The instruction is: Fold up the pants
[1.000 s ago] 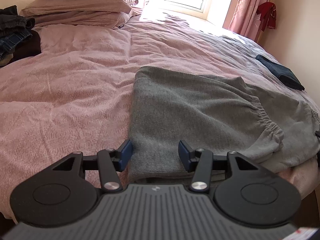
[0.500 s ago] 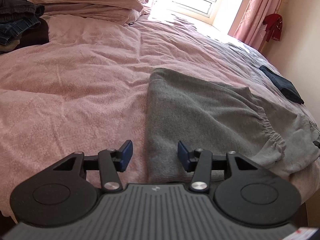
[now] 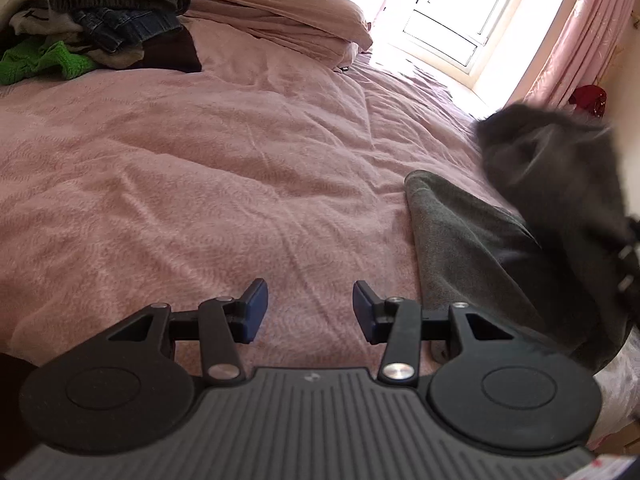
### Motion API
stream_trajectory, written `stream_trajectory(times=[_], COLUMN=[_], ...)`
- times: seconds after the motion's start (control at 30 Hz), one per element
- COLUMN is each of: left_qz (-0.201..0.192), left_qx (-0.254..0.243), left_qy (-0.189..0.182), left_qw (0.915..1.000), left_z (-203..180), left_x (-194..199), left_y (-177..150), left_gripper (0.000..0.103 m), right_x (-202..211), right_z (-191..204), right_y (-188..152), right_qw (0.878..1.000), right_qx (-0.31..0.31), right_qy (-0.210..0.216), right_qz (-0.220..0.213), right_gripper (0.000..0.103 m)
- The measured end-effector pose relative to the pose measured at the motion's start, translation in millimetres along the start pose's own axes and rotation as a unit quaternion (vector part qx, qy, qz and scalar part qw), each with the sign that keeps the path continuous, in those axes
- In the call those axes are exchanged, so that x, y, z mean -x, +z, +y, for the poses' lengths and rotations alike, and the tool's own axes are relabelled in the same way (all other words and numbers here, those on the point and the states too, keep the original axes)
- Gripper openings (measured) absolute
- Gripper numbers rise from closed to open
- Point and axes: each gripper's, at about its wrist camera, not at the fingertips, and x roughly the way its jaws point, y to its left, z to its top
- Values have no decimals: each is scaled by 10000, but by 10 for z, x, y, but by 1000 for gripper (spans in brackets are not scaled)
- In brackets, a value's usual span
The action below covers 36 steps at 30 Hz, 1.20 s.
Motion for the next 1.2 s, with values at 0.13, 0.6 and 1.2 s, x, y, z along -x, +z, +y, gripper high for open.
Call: stream_trajectory(times=[0.13, 0.6, 1.2], left_qz=[27, 238, 358], left_qx=[6, -145, -674], left_qy=[-111, -543, -1172], left_qw=[9999, 9981, 9902], left_z=[49, -273, -1258], left_x=[50, 99, -41], left_y=[-50, -177, -236], left_gripper=[41, 42, 46], right_x=[-403, 12, 754], right_z=[1010, 293, -1170], right_y=[-419, -232, -1681], right_qw=[9889, 9909, 7937], right_qx=[1319, -774, -5939], right_qy=[358, 1063, 384], right_qz=[574, 298, 1262], right_gripper=[15, 65, 29])
